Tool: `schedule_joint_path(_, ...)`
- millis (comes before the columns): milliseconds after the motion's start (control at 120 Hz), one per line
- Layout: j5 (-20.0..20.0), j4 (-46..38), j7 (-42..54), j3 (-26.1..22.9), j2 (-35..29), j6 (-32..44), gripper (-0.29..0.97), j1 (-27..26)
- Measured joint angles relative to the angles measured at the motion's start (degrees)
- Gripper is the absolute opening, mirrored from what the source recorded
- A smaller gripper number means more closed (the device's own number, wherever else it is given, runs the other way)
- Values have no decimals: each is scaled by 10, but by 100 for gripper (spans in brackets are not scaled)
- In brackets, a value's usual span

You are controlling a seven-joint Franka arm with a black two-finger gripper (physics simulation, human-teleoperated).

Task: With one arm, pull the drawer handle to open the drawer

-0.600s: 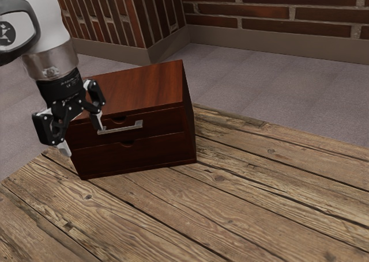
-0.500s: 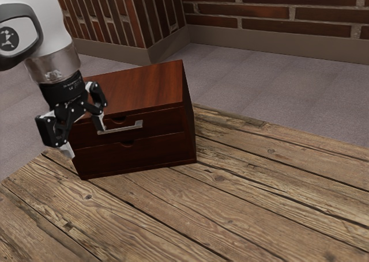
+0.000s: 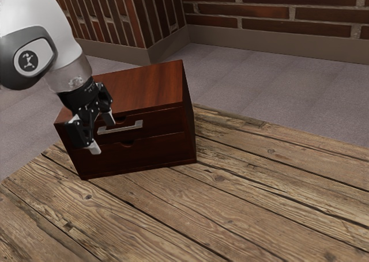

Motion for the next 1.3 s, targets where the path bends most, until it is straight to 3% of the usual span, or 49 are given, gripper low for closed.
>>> schedule_joint_path(167, 2, -4, -42, 31, 13, 32, 68, -20)
schedule_joint_path(742, 1, 1, -70, 32, 82, 108, 68, 27)
schedule_joint_path(1200, -2, 24, -56, 31, 112, 146, 68, 19)
schedule_joint_path(1300, -3, 20, -53, 32, 113, 155, 57, 21)
